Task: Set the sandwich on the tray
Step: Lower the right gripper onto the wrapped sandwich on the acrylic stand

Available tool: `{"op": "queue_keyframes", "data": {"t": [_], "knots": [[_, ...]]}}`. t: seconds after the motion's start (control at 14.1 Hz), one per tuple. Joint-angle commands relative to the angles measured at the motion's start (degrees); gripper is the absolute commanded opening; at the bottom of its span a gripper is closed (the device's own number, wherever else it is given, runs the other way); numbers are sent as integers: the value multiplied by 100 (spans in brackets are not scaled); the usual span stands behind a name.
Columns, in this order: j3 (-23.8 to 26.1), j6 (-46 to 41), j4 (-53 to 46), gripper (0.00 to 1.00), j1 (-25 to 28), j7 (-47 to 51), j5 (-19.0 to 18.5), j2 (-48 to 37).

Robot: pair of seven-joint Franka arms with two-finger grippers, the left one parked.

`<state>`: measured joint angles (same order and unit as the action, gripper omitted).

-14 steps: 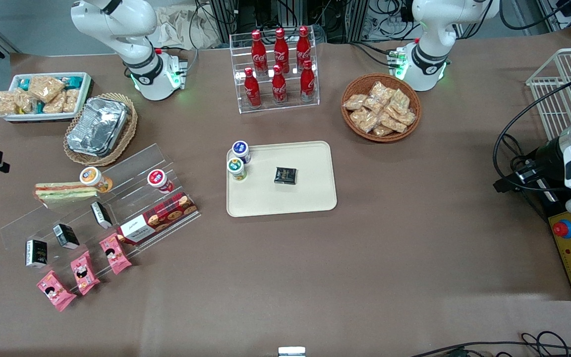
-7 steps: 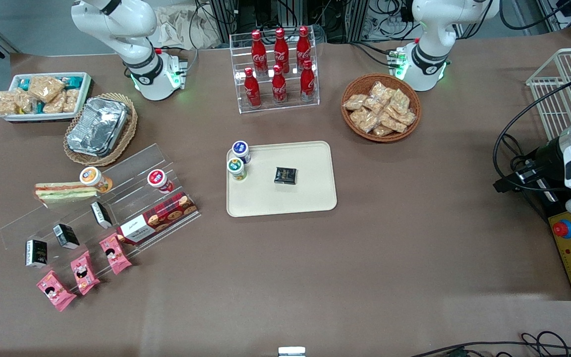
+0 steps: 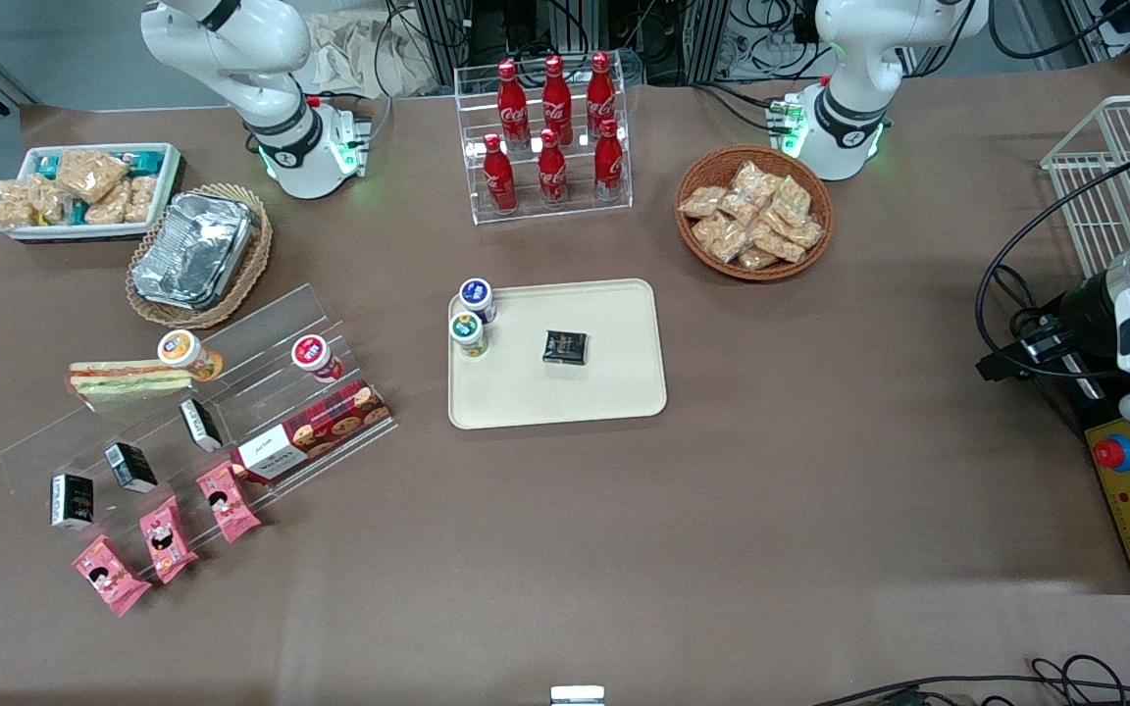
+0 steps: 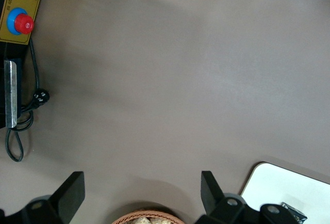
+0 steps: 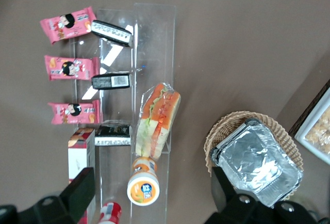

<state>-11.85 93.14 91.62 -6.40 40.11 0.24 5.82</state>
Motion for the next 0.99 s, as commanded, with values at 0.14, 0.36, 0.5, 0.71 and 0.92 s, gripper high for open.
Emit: {"op": "queue_keyframes", "data": {"t": [0.14, 0.36, 0.5, 0.71, 0.92], "knots": [[-19, 659, 197, 100, -37, 532, -156, 138], [-19, 1020, 566, 100, -46, 1209, -156, 112], [-28, 1380, 1005, 100, -54, 1489, -156, -19], [-37, 1978, 1752, 100, -54, 1868, -147, -309], [-28, 2304, 2105, 100, -54, 2141, -95, -363]]}}
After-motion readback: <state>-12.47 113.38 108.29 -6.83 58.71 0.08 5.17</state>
